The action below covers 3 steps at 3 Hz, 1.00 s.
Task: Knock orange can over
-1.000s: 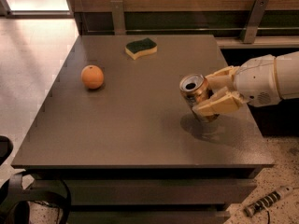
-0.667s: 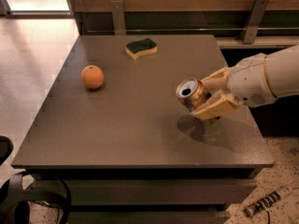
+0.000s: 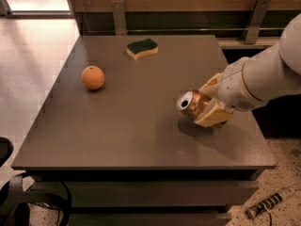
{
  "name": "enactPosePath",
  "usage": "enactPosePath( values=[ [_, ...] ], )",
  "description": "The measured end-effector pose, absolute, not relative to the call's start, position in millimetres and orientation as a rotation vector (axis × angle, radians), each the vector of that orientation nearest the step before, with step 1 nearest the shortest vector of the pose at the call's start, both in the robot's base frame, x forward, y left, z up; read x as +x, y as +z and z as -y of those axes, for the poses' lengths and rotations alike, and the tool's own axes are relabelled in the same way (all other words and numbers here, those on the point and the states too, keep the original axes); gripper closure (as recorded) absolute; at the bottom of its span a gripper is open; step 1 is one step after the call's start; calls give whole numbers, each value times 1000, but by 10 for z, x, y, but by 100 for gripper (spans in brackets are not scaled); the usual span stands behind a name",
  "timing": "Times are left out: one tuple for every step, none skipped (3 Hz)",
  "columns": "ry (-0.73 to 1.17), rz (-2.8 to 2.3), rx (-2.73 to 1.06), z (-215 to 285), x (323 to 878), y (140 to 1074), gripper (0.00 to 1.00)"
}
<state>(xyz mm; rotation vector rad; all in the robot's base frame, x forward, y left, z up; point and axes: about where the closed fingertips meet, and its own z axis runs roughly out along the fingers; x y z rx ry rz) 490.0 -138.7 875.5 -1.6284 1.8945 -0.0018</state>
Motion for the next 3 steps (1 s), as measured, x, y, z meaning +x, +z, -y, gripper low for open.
enactPosePath(
  values=[
    [-91,-1952,-1666,1454,4931,8588,100],
    [-83,-1975,-1683,1498,4982,8380,100],
    [-57,-1972,-1686,1472,4987,8338,85]
  ],
)
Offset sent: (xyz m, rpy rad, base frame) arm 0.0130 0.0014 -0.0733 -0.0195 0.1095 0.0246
